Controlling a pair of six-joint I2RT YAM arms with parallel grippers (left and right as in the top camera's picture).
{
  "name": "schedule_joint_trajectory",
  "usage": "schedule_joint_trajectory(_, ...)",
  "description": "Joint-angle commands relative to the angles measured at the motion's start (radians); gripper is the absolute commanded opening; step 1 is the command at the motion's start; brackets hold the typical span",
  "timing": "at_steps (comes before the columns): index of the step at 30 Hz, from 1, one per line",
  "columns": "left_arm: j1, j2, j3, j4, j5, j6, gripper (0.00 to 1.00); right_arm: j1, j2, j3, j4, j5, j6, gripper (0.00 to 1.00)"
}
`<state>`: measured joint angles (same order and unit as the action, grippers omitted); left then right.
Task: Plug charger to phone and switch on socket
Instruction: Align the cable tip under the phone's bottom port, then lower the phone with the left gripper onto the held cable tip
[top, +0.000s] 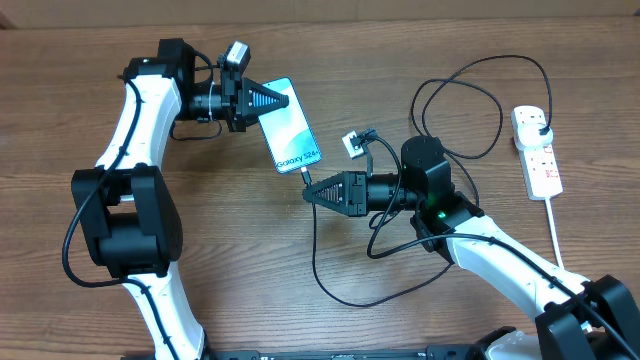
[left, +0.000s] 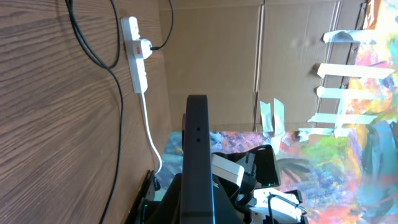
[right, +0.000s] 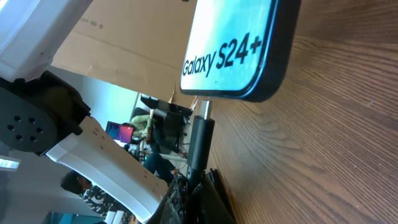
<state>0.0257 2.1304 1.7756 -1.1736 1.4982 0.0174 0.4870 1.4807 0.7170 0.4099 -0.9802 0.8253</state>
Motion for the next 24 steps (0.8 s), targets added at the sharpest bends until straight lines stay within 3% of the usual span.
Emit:
schedule_joint_trajectory(1, -0.007, -0.008, 0.025, 0.0, 0.029, -0.026, 0.04, 0.005, 0.004, -0.009, 0.007, -0.008, -0.015, 0.04)
schedule_joint_trajectory(24, -0.027, -0.008, 0.025, 0.001, 0.036, -0.04, 0.04, 0.005, 0.004, -0.009, 0.007, -0.001, -0.015, 0.04)
